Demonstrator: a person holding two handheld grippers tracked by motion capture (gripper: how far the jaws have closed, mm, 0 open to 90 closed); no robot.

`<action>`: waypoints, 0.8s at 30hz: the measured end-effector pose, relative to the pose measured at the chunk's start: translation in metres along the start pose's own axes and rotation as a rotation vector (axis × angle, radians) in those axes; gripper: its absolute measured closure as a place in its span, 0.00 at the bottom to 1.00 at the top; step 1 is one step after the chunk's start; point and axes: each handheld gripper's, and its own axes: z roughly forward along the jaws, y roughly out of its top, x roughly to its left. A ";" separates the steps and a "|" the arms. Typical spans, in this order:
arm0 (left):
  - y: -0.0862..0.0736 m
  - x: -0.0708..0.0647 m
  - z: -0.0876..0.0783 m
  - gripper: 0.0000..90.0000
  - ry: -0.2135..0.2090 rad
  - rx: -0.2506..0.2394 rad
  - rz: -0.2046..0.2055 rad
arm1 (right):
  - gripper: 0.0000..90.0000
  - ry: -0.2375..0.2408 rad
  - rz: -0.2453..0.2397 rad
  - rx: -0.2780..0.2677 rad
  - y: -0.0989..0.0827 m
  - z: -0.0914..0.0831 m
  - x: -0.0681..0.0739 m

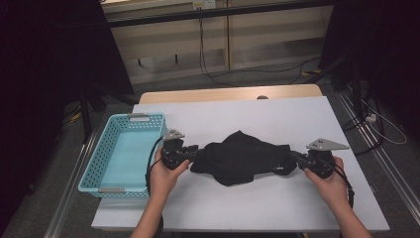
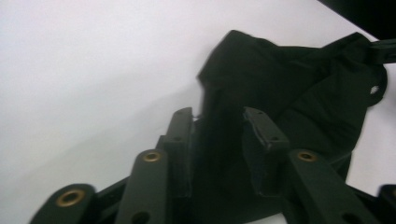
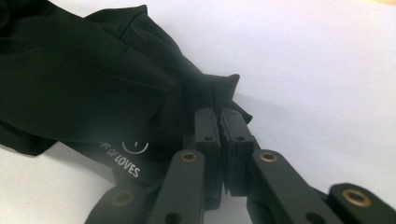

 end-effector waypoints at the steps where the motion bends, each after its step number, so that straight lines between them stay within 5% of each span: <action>1: 0.002 -0.003 0.002 0.69 0.001 -0.002 0.019 | 0.97 0.002 0.002 0.001 0.000 0.000 0.000; 4: 0.006 -0.010 0.014 0.59 0.052 0.018 0.096 | 0.97 0.004 0.005 -0.002 0.000 0.000 0.001; 6: 0.006 -0.009 0.021 0.59 0.074 0.031 0.106 | 0.97 0.003 0.003 -0.003 -0.001 0.000 0.002; 13: 0.004 0.001 0.017 0.95 0.045 0.020 0.027 | 0.97 0.005 0.011 -0.002 -0.002 -0.002 0.000; 20: 0.007 0.015 0.002 0.96 0.027 -0.038 -0.074 | 0.98 0.003 0.042 -0.018 -0.002 -0.005 -0.005; 22: 0.005 0.019 0.002 0.96 0.039 -0.035 -0.088 | 0.98 -0.033 0.046 -0.009 -0.004 -0.006 -0.010; 24: 0.003 0.021 0.003 0.95 0.019 -0.036 -0.106 | 0.98 -0.008 0.073 -0.011 -0.006 -0.006 -0.013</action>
